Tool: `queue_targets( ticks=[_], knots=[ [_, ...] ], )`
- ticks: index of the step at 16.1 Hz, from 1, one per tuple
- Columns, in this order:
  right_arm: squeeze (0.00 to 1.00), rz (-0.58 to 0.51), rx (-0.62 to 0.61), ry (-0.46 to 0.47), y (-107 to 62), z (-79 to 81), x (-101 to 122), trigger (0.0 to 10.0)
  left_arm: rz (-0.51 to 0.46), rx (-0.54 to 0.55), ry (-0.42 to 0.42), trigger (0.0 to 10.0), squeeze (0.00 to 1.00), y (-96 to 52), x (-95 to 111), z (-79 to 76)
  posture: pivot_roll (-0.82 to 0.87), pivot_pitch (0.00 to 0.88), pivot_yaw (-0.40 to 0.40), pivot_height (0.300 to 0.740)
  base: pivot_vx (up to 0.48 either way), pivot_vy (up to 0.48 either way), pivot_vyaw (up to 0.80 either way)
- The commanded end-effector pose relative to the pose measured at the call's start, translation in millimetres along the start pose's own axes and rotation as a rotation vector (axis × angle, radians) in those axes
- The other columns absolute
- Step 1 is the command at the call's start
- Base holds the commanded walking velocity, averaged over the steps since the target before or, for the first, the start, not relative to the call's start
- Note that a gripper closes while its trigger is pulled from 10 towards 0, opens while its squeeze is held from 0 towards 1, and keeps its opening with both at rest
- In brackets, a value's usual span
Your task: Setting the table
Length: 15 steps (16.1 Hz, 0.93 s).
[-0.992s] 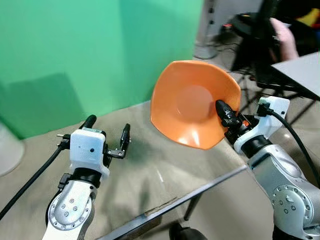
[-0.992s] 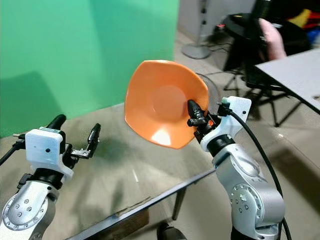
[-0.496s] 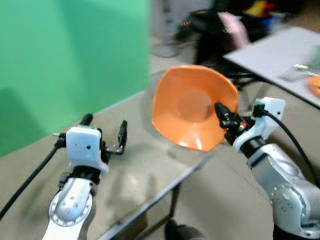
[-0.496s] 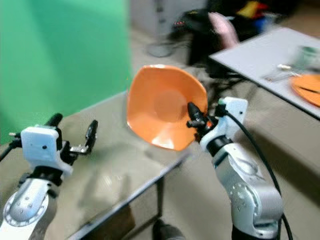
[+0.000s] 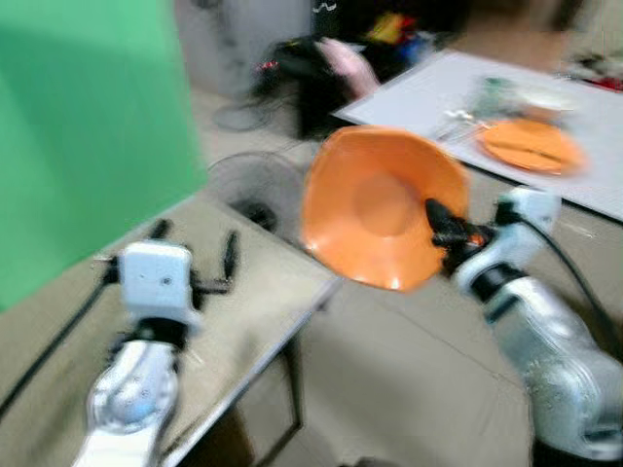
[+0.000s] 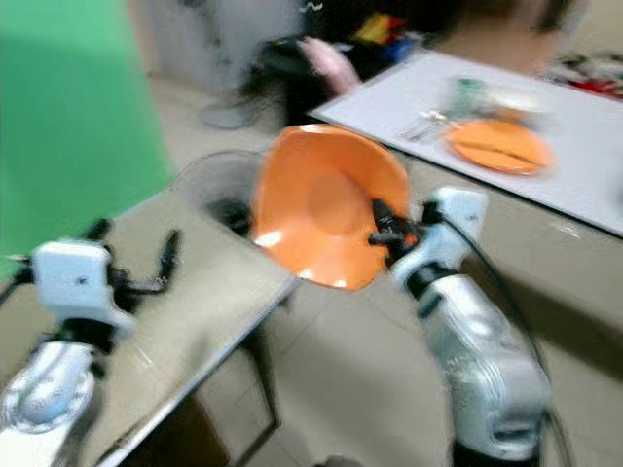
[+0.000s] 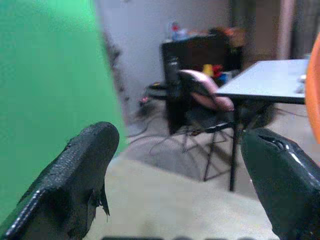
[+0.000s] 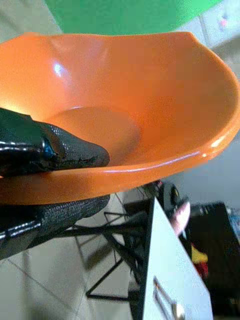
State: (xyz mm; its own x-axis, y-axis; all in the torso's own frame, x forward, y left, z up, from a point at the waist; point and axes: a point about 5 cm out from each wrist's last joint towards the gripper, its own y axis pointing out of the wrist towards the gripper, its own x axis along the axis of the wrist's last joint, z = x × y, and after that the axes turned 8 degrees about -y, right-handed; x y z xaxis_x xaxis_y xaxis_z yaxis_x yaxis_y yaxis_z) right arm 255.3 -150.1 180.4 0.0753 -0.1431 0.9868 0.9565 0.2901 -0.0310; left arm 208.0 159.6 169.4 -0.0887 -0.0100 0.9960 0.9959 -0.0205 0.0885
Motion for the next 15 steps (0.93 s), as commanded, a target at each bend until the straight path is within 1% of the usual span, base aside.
queue_targets(
  ticks=[1,4,6,9,10,15],
  knots=[
    [0.0,-0.048,-0.017,-0.032,-0.7,-3.3,10.8,10.0,-0.004,-0.003,-0.009,10.0,0.0,0.5,0.2,-3.3,-0.03,0.0,0.024,0.74,0.0,-0.48,0.0],
    [0.0,-0.036,-0.021,-0.051,-1.1,-4.3,9.2,10.0,-0.006,0.002,-0.013,10.0,0.0,2.0,0.0,-3.3,-0.03,0.0,0.026,0.74,0.0,-0.48,0.0],
    [0.0,-0.01,-0.032,-0.069,-1.3,-5.4,6.3,10.0,-0.01,0.018,-0.044,10.0,0.0,2.8,-0.1,-2.8,-0.04,0.0,0.028,0.74,0.0,0.0,0.0],
    [0.0,0.006,-0.069,-0.064,-0.5,-8.8,4.8,10.0,0.004,0.006,-0.041,10.0,0.0,4.6,-2.6,-1.6,-0.04,0.0,0.032,0.74,0.0,0.0,0.0],
    [0.0,0.006,-0.077,-0.061,0.8,-9.8,5.2,10.0,0.0,-0.003,-0.042,10.0,0.0,5.1,-2.2,-1.4,-0.04,0.0,0.032,0.74,0.0,0.0,-0.76],
    [0.0,0.003,-0.113,-0.051,4.1,-14.2,7.2,10.0,0.002,-0.01,-0.044,10.0,0.0,6.9,-2.6,2.3,-0.04,0.0,0.034,0.74,0.357,0.0,-0.8]
  ],
)
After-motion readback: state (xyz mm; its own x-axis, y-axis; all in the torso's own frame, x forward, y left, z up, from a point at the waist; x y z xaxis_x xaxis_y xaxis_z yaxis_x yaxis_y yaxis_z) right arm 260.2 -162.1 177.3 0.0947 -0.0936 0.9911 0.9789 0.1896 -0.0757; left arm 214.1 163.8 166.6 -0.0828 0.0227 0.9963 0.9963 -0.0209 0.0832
